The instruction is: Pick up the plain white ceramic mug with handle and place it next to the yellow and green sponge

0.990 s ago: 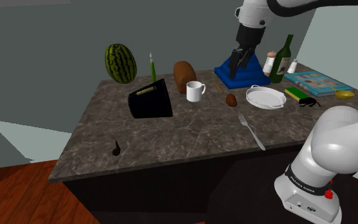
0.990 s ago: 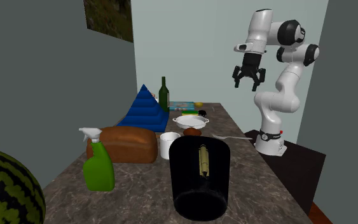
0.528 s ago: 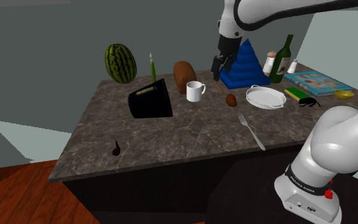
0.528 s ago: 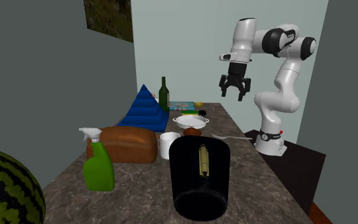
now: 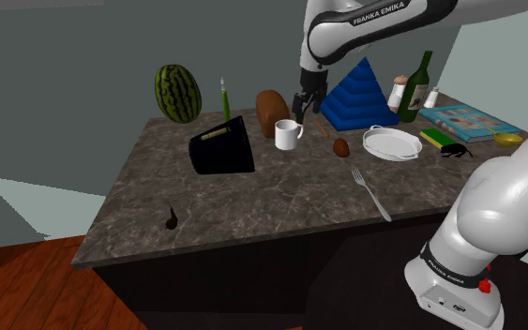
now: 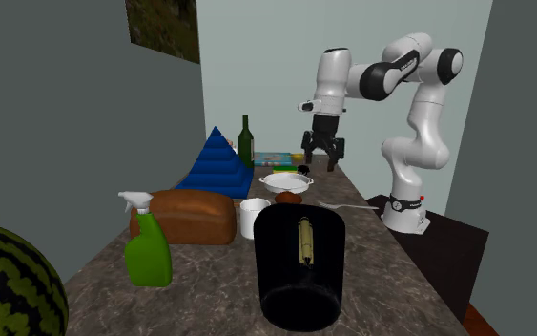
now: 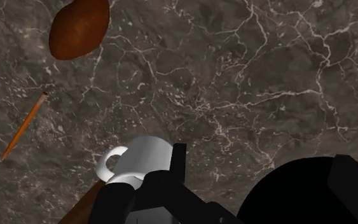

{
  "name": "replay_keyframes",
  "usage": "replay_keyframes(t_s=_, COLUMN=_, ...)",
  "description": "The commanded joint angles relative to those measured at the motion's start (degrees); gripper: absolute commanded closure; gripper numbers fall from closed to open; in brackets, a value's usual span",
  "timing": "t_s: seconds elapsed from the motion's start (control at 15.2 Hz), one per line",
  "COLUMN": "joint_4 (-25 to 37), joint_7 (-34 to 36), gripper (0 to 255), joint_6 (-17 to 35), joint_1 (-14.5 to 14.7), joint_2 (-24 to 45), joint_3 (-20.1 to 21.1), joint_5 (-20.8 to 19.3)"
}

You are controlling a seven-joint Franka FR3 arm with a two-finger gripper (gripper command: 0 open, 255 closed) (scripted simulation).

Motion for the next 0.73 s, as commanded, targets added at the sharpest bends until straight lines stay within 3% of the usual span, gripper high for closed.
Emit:
replay_keyframes(t_s=0.0, joint_4=2.8, joint_7=-0.5, gripper=0, joint_6=1.3, joint_1=-0.1, joint_2=4.5, joint_3=-0.4, joint_5=0.3)
replay_keyframes(t_s=0.66, joint_4=20.4, joint_7=-4.1, gripper=0, joint_6=4.6, joint_1=-1.9, joint_2=27.3, joint_3=-2.2, joint_5=3.2)
